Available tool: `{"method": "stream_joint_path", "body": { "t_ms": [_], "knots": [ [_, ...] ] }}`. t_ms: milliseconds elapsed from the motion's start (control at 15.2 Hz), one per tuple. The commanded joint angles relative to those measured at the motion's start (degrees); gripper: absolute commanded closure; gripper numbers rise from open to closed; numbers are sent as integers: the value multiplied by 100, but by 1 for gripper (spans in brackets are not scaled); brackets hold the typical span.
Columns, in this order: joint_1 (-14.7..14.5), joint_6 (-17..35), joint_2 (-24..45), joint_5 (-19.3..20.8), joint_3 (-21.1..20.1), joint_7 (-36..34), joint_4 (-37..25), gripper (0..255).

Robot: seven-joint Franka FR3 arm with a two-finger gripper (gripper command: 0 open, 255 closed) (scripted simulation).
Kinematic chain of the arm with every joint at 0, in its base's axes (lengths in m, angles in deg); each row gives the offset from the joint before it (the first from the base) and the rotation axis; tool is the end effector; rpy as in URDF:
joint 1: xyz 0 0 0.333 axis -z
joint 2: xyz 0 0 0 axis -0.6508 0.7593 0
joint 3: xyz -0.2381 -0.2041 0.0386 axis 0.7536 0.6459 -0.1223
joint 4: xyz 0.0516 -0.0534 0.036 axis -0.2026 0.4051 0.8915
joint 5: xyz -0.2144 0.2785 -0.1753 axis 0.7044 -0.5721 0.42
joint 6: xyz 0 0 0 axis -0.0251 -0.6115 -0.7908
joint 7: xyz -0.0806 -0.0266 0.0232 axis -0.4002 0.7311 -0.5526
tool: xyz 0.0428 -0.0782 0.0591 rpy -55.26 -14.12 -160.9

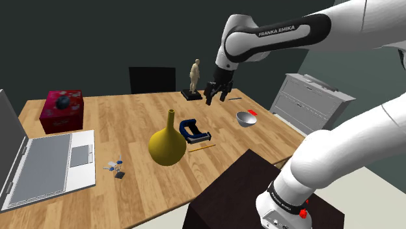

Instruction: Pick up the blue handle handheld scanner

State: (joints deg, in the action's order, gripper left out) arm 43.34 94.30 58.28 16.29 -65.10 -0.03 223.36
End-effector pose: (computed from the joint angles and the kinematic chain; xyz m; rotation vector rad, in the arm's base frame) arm 0.4148 -0.0086 0.4610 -3.1114 0.1108 -0.0143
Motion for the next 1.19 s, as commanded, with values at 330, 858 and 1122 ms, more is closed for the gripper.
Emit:
{"method": "stream_joint_path", "body": {
  "t_ms": [330,858,1122],
  "knots": [
    [157,1189,1387,86,102,-43,-130,0],
    [306,2223,3105,127,241,-84,-728,0],
    [378,2594,3982,107,307,-89,-1190,0]
  ]
}}
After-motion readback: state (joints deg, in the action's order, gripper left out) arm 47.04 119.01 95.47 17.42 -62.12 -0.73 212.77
